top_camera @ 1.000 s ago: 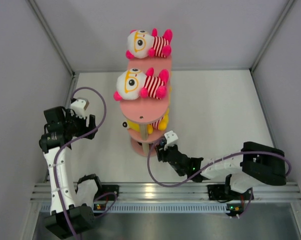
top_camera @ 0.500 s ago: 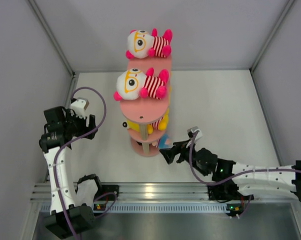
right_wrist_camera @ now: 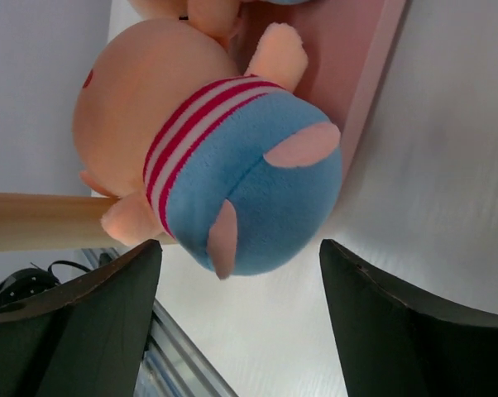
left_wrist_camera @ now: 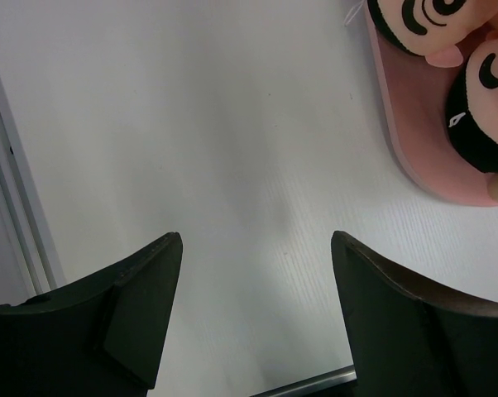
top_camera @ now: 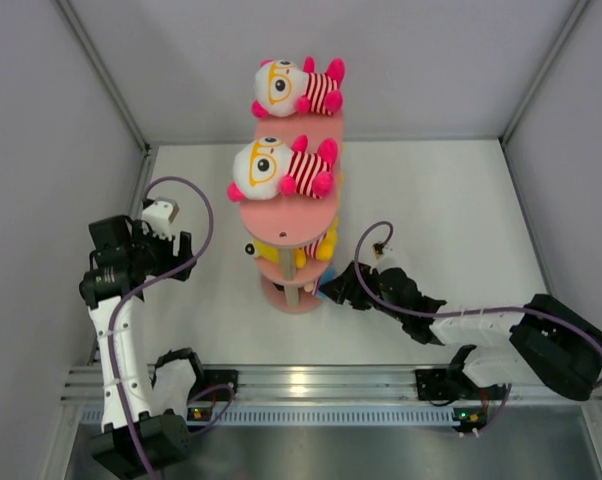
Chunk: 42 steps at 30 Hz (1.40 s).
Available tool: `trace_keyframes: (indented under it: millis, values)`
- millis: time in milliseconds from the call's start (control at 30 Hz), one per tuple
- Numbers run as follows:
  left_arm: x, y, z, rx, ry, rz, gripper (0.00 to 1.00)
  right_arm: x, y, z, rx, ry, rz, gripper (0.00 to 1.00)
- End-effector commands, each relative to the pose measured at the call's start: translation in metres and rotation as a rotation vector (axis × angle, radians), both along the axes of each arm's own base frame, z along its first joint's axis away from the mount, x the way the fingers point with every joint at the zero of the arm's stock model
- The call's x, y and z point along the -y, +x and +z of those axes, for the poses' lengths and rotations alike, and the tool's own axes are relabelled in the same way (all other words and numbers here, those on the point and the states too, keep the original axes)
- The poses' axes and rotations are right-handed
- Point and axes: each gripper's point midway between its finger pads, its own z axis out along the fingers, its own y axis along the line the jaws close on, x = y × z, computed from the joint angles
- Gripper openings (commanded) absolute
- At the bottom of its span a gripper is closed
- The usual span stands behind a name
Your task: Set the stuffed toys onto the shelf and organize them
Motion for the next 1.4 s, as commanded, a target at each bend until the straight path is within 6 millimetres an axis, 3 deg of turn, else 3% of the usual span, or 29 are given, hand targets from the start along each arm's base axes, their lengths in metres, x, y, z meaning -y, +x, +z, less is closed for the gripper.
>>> trace_keyframes:
  millis: [0,100,133,233,267,467,533,667,1000,1067,1233,1267,1300,1367]
  values:
    - [-0.004,0.002,-0.003,0.01,0.027,0.004,0.79,-0.028,0.013,0.034,0.028,0.14,0.03,0.75]
    - [-0.004,0.003,-0.005,0.001,0.026,0.002,0.79,-0.027,0.02,0.025,0.044,0.107,0.019,0.44]
    - [-0.004,0.004,-0.005,0.0,0.024,0.0,0.79,-0.026,0.022,0.026,0.066,0.098,0.017,0.25]
    - [-0.004,0.003,-0.008,-0.006,0.026,-0.004,0.79,-0.026,0.026,0.028,0.162,0.032,0.045,0.0]
    - [-0.004,0.003,-0.008,-0.007,0.029,-0.007,0.79,-0.028,0.025,0.031,0.205,0.014,0.073,0.0]
    - [-0.004,0.005,-0.013,-0.027,0.018,-0.012,0.79,-0.03,0.028,0.042,0.434,-0.179,0.13,0.0]
    - [-0.003,0.006,-0.013,-0.028,0.014,-0.013,0.79,-0.039,0.022,0.048,0.503,-0.222,0.162,0.0]
    - [-0.003,0.006,-0.012,-0.028,0.013,-0.011,0.79,-0.045,0.028,0.052,0.634,-0.281,0.189,0.0]
    - [-0.006,0.004,-0.011,-0.018,0.032,-0.003,0.79,-0.052,0.035,0.025,0.604,-0.288,0.207,0.0]
    - [-0.006,0.004,-0.011,-0.02,0.032,-0.002,0.79,-0.046,0.038,0.022,0.582,-0.282,0.189,0.06]
    - [-0.005,0.004,-0.01,-0.015,0.034,-0.005,0.79,-0.033,0.037,0.03,0.58,-0.282,0.167,0.41]
    - [-0.006,0.004,-0.01,-0.016,0.036,-0.001,0.79,-0.03,0.038,0.04,0.592,-0.272,0.156,0.47]
    - [-0.006,0.004,-0.011,-0.019,0.035,-0.004,0.79,-0.026,0.036,0.037,0.578,-0.287,0.162,0.61]
    - [-0.007,0.004,-0.012,-0.022,0.036,-0.003,0.79,-0.018,0.036,0.051,0.592,-0.274,0.137,0.71]
